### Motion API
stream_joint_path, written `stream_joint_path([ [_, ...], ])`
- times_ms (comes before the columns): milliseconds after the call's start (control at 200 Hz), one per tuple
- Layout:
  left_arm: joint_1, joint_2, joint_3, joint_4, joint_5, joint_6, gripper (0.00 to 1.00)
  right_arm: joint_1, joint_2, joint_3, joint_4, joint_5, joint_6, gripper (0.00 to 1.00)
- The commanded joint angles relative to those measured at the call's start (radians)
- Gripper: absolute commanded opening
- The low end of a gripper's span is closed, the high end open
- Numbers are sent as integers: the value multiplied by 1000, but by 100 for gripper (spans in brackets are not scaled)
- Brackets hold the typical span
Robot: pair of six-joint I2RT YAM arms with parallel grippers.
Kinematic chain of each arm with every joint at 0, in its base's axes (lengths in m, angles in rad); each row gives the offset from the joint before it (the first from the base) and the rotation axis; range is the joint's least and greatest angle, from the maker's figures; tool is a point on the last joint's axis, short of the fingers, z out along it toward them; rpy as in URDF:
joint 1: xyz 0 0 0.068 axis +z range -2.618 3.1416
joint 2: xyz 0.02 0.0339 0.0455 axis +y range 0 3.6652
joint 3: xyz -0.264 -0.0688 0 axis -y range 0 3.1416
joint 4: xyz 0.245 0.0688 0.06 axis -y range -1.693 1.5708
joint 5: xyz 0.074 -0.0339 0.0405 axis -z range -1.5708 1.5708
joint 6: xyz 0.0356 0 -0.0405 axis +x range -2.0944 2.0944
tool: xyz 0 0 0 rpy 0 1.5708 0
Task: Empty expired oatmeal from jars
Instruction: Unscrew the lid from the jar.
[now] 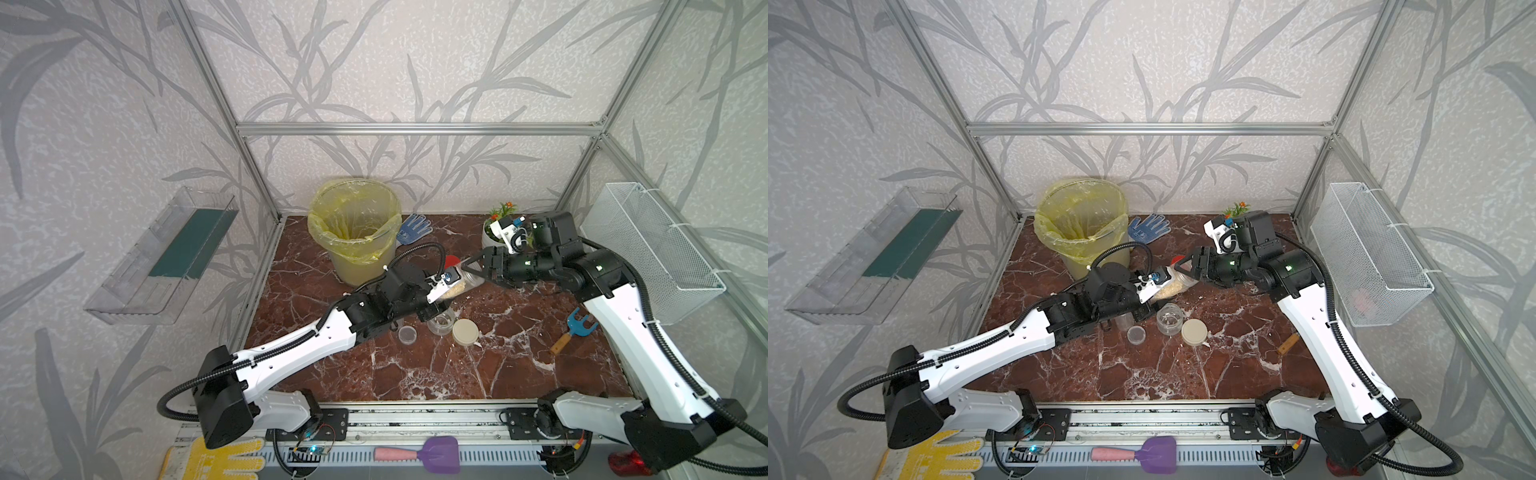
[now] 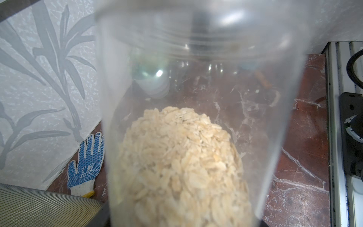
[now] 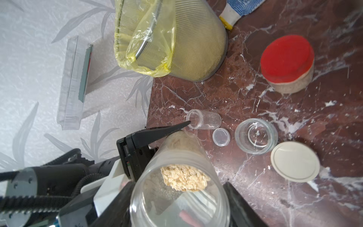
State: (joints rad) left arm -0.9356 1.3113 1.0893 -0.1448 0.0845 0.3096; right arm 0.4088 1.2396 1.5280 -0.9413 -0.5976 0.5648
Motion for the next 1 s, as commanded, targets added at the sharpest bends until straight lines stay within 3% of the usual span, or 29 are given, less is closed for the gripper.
stream_joint_path([
  [0,14,-72,-21,89,134,-43,0,15,30,160,-78,-94,-421,18],
  [50,27,-107,-63,151,191,-103,0,19,49,230,-171,-105,-675,18],
  [100,31,-132,-93,201,218,-136,0,15,51,230,-196,-152,-814,18],
  [240,31,-149,-83,165,255,-143,0,26,43,163,-190,-451,-1010,17],
  [315,35,-155,-87,159,277,-139,0,28,50,158,-226,-496,-1124,16],
  [410,38,-153,-80,142,292,-139,0,28,85,195,-283,-432,-1204,11],
  [700,43,-144,-74,130,273,-133,0,28,172,284,-421,-333,-1317,13],
  [875,50,-144,-75,133,256,-130,0,27,172,268,-414,-311,-1341,25],
  [1000,62,-144,-74,130,256,-129,0,27,179,267,-428,-272,-1348,43],
])
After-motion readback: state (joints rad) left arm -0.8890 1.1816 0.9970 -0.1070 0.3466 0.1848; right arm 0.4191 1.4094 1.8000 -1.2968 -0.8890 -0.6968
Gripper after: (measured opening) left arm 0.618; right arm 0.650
